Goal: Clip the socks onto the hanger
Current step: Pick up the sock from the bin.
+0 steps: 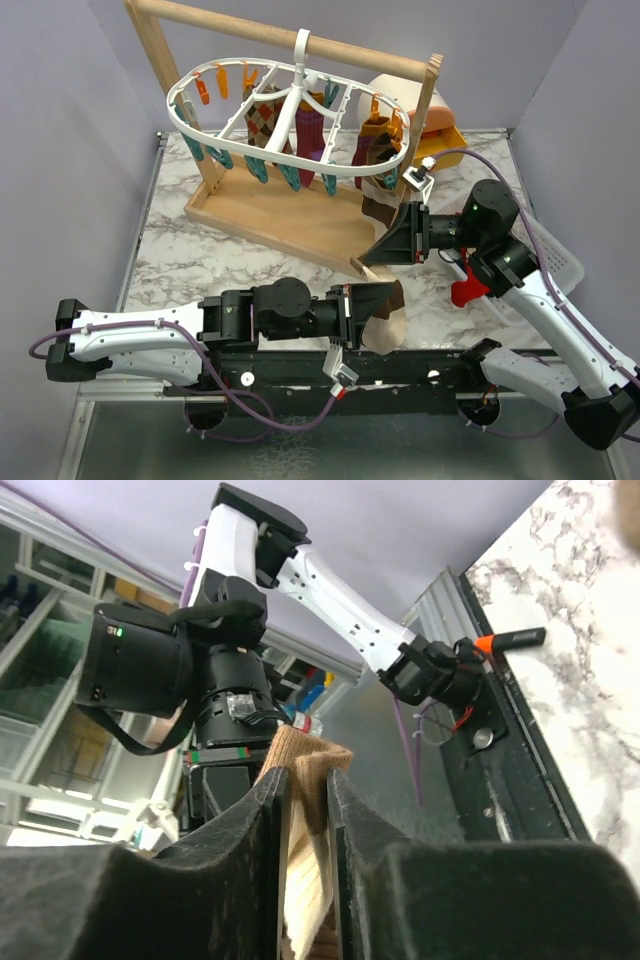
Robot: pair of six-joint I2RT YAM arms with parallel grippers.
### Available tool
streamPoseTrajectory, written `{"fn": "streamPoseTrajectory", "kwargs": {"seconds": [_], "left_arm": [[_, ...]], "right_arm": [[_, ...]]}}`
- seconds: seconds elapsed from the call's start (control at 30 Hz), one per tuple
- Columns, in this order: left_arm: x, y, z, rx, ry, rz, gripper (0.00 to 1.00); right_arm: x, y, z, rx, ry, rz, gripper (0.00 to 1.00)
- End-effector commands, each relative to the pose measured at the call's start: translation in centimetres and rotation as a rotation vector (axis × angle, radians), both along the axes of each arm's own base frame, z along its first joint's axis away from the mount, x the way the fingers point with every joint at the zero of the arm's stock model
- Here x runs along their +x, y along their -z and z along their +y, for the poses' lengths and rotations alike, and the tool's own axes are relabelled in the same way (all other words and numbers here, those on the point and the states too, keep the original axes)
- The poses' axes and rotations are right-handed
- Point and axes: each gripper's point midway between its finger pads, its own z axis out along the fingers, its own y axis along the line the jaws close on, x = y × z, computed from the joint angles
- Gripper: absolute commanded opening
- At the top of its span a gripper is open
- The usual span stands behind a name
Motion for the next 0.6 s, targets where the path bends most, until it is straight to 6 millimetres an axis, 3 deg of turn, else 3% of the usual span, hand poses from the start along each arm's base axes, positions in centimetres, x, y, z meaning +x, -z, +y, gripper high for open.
{"fn": "streamPoseTrajectory", "kwargs": {"seconds": [0.0,0.1,0.3,0.33,0.37,0.4,0.43,0.57], "left_arm": [[0.0,-0.9,0.5,-0.011,-0.012,-0.012,0.0],[0.1,-0.6,0.6,-0.007,-0.018,-0.003,0.0],[0.3,-0.2,1.4,-0.016,-0.035,0.04,0.0],[0.3,0.2,1.6,-0.014,-0.039,0.057,0.07],[0.3,0.6,1.8,-0.017,-0.044,0.078,0.22],[0.3,1.1,2.1,-0.023,-0.048,0.11,0.62],[0.4,1.6,2.4,-0.032,-0.055,0.14,0.94],[0.9,2.1,4.3,-0.15,-0.114,0.338,0.99]], "right_arm": [[-0.5,-1.5,-0.1,0.033,-0.009,-0.044,0.18],[-0.4,-2.0,0.0,0.06,0.001,-0.063,0.01],[-0.6,-3.8,-0.7,0.106,0.065,-0.187,0.0],[-0.5,-4.2,-0.9,0.112,0.087,-0.214,0.0],[-0.5,-4.6,-1.1,0.114,0.107,-0.242,0.0],[-0.5,-5.0,-1.3,0.115,0.122,-0.268,0.01],[-0.4,-5.6,-1.4,0.12,0.137,-0.298,0.01],[-0.2,-6.5,-2.0,0.113,0.188,-0.374,0.01]]}}
